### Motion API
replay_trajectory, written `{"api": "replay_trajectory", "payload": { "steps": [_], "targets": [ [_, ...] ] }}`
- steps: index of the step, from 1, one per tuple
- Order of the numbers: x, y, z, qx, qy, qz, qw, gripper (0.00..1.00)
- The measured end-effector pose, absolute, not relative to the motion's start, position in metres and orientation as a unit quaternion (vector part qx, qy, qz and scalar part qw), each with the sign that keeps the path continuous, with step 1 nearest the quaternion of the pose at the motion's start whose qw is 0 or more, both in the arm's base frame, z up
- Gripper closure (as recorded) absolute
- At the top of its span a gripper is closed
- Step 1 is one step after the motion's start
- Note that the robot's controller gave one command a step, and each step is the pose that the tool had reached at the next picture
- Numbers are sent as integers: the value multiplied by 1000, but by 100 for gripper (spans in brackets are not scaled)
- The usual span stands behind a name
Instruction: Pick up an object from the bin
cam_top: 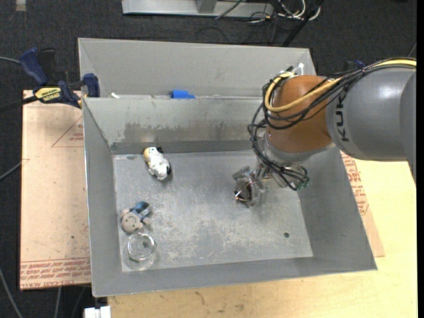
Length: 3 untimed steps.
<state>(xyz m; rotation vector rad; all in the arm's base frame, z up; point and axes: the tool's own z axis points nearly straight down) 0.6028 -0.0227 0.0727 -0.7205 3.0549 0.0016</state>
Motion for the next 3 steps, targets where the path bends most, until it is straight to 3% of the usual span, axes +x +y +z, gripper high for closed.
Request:
{"api": "replay_trajectory", "payload": {
  "steps": [3],
  "targets": [
    [601, -22, 102, -191, 982, 2, -2, 100]
  ]
}}
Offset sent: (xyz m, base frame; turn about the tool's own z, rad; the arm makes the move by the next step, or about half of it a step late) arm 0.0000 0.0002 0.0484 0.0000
